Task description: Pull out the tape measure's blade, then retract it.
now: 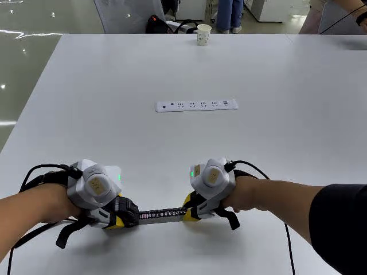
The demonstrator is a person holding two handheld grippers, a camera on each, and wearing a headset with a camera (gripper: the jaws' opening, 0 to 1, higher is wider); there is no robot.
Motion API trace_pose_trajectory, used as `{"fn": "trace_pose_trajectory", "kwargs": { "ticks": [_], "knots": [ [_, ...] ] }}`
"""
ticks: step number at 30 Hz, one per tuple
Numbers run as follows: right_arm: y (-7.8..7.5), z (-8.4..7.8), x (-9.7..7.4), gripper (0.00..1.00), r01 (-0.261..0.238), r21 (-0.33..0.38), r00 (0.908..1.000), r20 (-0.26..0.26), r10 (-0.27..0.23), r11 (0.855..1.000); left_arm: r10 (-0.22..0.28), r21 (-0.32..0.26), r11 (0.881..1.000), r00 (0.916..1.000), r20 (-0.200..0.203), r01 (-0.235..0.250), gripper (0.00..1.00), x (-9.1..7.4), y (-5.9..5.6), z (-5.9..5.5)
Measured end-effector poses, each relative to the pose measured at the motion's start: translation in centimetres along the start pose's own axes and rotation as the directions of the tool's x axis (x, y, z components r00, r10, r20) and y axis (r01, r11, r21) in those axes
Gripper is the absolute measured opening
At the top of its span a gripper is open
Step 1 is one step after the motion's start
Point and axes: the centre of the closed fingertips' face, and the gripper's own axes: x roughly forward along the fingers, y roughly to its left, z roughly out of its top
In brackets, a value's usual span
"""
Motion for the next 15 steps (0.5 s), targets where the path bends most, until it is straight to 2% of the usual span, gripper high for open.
{"fn": "trace_pose_trajectory", "kwargs": {
  "ticks": [15],
  "knots": [
    [-0.15,-0.64,-0.61,0.10,0.003,0.005,1.0000,-0.010,-0.003,1.000,-0.001,-0.003,1.000,1.0000,0.001,0.001,0.31,0.04,-0.06,0.04]
  ]
}}
